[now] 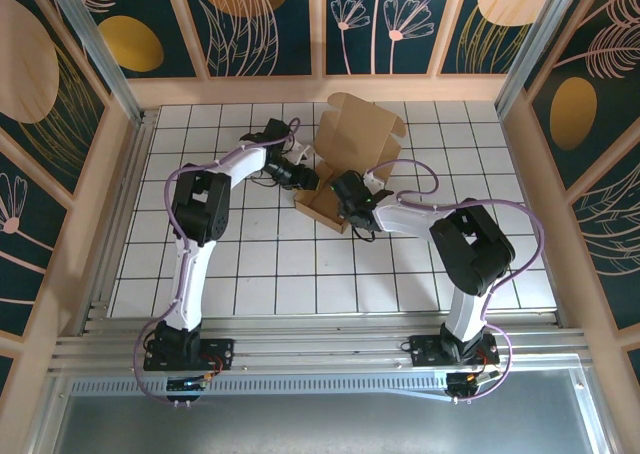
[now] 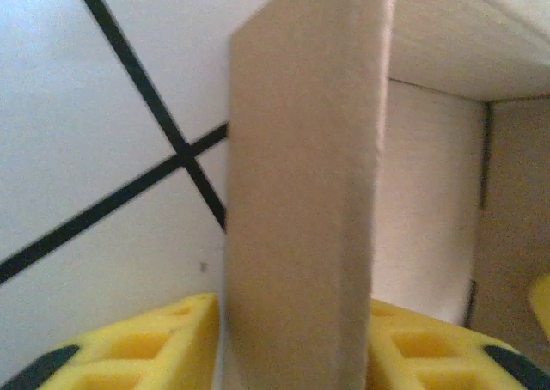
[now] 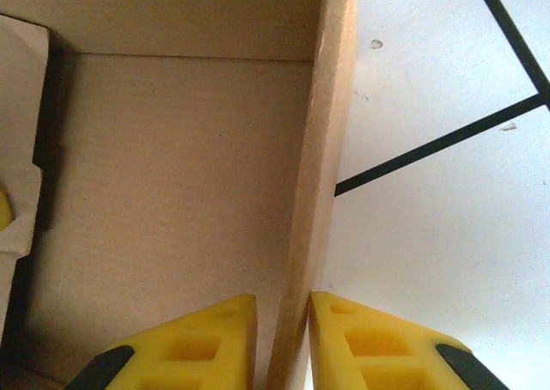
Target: Fold the paper box
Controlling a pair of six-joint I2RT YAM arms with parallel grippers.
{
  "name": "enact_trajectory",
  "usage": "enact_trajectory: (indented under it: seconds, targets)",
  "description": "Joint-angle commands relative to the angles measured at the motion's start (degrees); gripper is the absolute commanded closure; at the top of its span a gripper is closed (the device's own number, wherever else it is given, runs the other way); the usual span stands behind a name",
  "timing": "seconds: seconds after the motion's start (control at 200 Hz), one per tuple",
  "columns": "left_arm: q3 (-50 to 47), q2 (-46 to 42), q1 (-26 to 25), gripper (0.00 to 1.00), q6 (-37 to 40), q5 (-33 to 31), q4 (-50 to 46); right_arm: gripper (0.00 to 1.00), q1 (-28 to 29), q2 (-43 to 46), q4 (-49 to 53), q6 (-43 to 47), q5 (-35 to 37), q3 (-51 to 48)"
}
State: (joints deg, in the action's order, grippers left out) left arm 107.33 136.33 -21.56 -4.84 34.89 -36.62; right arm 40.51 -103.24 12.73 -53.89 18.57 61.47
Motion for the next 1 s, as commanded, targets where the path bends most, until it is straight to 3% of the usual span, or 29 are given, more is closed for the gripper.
enact_trajectory:
  seconds: [0.0, 0.22, 0.35, 0.501, 0.611, 0.701, 0.746, 0.996]
  targets:
    - [2.27, 0.54, -1.82, 0.64, 3.56, -11.41, -2.68, 0.76, 0.88, -0.91, 1.05, 0.75, 0.99, 1.46]
    - [1.81, -0.36, -6.18, 0.65, 7.01, -24.61, -1.88, 0.76, 1.15, -0.91, 0.39, 0.96, 0.57, 1.46]
    - [-0.93, -1.97, -6.65, 0.65, 6.36, -28.78, 0.85, 0.76, 1.23, -0.71, -0.09, 1.13, 0.34, 0.79]
    - [-2.03, -2.62, -7.42, 0.81, 7.50, -34.72, 2.14, 0.76, 1.19, -0.26, -0.86, 1.33, -0.18, -0.13]
    - [-1.76, -2.45, -7.79, 0.81, 8.53, -35.22, 1.75, 0.76, 1.30, -0.06, -1.20, 1.57, -0.34, -0.45]
    - [-2.07, -2.65, -7.79, 0.90, 8.44, -34.33, 2.01, 0.76, 1.33, -0.02, -1.31, 1.73, -0.29, -0.49]
    - [-1.86, -2.59, -7.85, 1.00, 8.18, -34.41, 1.90, 0.76, 1.41, 0.04, -1.39, 1.92, -0.24, -0.54]
    - [-2.86, -2.43, -8.14, 1.00, 8.27, -37.46, 1.99, 0.76, 1.58, 0.46, -1.65, 2.24, -0.19, -0.89]
